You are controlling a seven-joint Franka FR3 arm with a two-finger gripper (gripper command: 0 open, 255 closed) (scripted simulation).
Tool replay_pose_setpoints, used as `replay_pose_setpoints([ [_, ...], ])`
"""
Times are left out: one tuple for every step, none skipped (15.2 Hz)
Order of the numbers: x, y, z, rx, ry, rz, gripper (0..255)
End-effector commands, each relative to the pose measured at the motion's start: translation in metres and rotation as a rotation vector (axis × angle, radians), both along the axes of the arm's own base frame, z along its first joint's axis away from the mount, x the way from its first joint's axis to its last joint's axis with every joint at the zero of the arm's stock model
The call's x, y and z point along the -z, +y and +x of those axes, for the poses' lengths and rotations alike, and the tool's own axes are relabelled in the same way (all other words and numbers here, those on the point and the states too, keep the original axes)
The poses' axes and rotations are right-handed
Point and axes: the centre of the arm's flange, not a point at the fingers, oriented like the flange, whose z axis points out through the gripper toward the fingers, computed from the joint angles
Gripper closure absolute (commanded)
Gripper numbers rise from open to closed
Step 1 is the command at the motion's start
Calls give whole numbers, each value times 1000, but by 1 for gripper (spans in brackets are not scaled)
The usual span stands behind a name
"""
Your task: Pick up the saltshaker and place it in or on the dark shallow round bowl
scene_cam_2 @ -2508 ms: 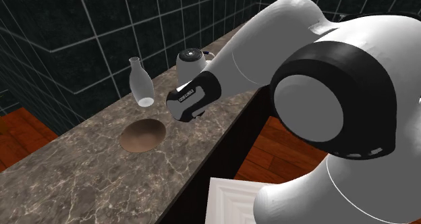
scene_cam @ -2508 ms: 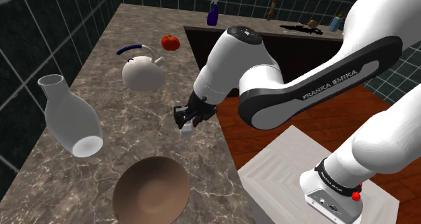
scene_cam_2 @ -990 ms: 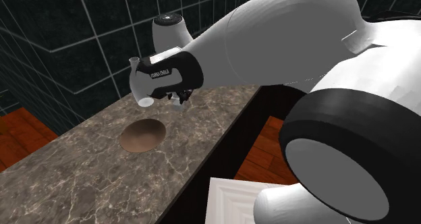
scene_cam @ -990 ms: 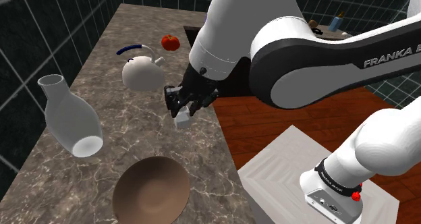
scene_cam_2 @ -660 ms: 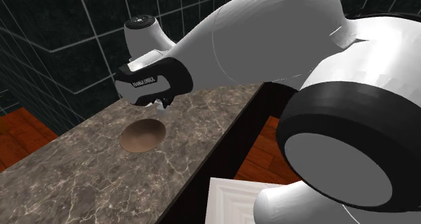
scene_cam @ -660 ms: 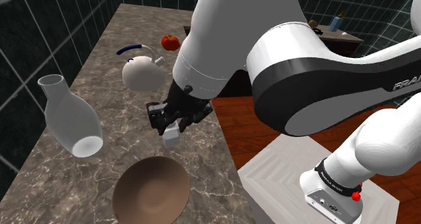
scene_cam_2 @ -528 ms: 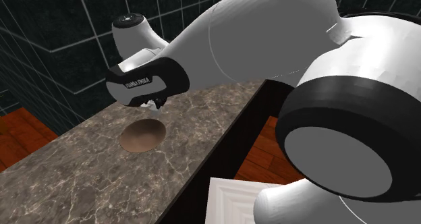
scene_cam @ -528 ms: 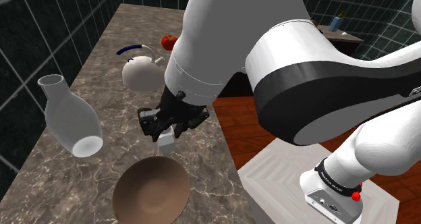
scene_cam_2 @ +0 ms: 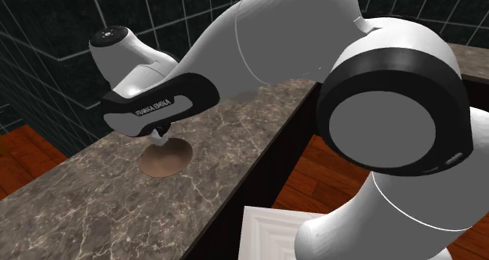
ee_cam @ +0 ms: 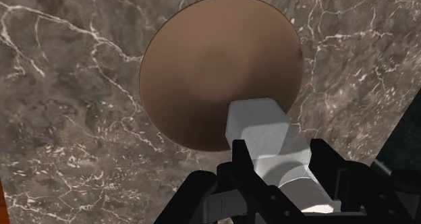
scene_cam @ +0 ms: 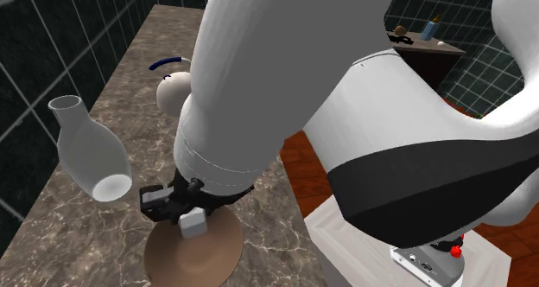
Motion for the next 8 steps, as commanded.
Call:
replay_pose_setpoints([
  [12,0,-1,0,-1,0,255],
  [17,0,-1,0,-1,0,255],
  [22,0,-1,0,-1,0,255],
  [28,0,-1,0,-1,0,255],
  [33,0,-1,0,-1,0,255],
  [38,0,-1,0,-1,0,255],
  [43,0,-1,0,-1,0,255],
  [49,0,-1,0,-1,0,255],
])
